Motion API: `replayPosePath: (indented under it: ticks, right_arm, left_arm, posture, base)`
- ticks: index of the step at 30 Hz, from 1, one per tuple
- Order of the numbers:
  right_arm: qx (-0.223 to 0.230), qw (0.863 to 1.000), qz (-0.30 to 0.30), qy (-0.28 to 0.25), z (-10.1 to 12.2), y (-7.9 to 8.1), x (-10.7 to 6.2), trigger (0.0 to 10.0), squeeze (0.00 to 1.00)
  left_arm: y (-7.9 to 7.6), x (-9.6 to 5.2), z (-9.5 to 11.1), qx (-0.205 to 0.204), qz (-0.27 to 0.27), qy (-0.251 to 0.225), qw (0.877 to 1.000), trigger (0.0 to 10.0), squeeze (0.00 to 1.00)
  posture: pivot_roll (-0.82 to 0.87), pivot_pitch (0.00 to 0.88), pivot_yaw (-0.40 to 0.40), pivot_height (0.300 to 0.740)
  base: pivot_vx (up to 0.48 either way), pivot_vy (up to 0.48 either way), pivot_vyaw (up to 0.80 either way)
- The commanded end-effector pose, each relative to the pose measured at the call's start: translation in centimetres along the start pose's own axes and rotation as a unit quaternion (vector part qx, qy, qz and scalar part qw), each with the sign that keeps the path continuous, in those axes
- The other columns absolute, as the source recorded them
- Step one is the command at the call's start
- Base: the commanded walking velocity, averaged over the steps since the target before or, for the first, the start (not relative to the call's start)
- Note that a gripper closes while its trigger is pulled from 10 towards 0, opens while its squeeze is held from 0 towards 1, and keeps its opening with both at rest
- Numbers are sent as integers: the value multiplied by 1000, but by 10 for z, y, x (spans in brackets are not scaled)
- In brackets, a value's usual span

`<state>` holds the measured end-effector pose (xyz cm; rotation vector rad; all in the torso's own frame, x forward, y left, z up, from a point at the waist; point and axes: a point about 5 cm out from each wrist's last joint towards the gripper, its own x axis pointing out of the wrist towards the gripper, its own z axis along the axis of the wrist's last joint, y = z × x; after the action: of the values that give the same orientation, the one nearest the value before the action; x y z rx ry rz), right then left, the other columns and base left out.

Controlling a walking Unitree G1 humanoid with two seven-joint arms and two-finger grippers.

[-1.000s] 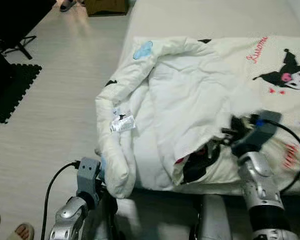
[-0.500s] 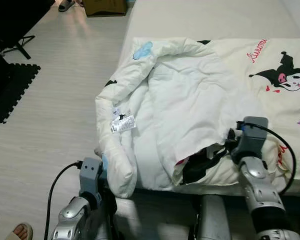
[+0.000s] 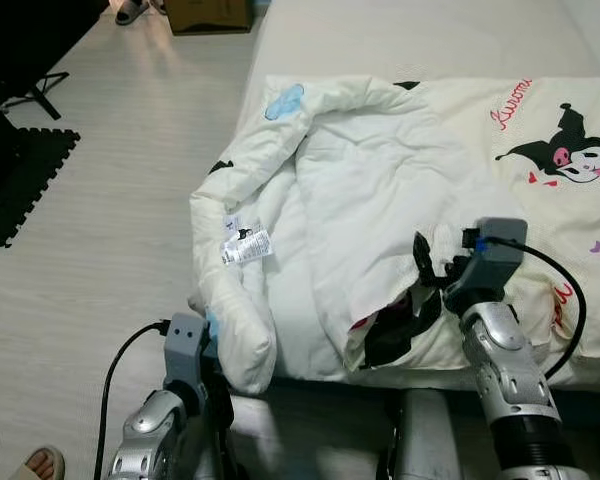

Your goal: Clean up the room

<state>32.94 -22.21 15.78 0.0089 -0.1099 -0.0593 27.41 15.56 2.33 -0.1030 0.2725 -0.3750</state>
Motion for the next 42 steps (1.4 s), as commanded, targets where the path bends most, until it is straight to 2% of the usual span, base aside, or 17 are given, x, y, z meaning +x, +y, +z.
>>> replayPosePath:
  ticks: [1, 2, 9, 13, 14, 15, 16, 17, 33, 38, 41, 42]
  right_arm:
    - [-1, 1000, -3, 24, -10, 2, -3, 10000, 1000]
    - [-13, 999, -10, 31, -13, 1, -2, 10000, 0]
    - [-31, 998, -4, 49, -19, 5, -1, 10000, 0]
    - [-43, 996, -35, 72, -26, -1, -1, 10000, 0]
    - [-42, 995, -48, 76, -27, -5, -1, 9059, 0]
    - [-42, 994, -60, 79, -28, -8, -1, 3882, 0]
    - [-41, 994, -67, 80, -29, -10, -1, 2157, 0]
    - [-41, 993, -72, 80, -29, -12, -1, 0, 0]
    - [-36, 994, -88, 61, -20, -19, 8, 0, 0]
    - [-21, 994, -93, 44, -15, -21, 10, 0, 0]
    - [-2, 997, -69, 26, -11, -14, 11, 0, 0]
    - [13, 999, -41, 15, -8, -6, 12, 0, 0]
  left_arm:
    - [0, -5, -11, -10, 6, 16, 1000, 10000, 0]
    - [0, -4, -11, -10, 6, 16, 1000, 10000, 0]
    - [3, -5, -10, -10, 9, 13, 1000, 10000, 0]
    - [4, -5, -10, -10, 11, 13, 1000, 10000, 0]
    - [3, -4, -10, -10, 11, 12, 1000, 10000, 0]
    - [3, -4, -10, -10, 11, 12, 1000, 10000, 0]
    - [3, -4, -10, -10, 11, 11, 1000, 10000, 0]
    - [3, -4, -10, -10, 11, 11, 1000, 10000, 0]
    - [2, -3, -9, -9, 14, 6, 1000, 10000, 0]
    - [2, -2, -9, -11, 15, 5, 1000, 10000, 0]
    - [1, -2, -9, -11, 15, 4, 1000, 10000, 0]
    - [1, -2, -9, -11, 15, 4, 1000, 10000, 0]
  posture:
    - [106, 286, 64, 522]
    - [112, 287, 60, 522]
    - [115, 283, 58, 522]
    - [116, 273, 53, 522]
    - [116, 271, 51, 522]
    - [118, 268, 50, 522]
    - [118, 268, 50, 522]
    - [118, 268, 50, 522]
    - [125, 247, 40, 522]
    - [124, 246, 39, 522]
    - [122, 246, 39, 522]
    - [115, 242, 42, 522]
  base:
    - [0, 0, 0]
    - [0, 0, 0]
    - [0, 0, 0]
    - [0, 0, 0]
    - [0, 0, 0]
    - [0, 0, 0]
    - [0, 0, 0]
    - [0, 0, 0]
    - [0, 0, 0]
    - [0, 0, 0]
    - [0, 0, 0]
    - [0, 0, 0]
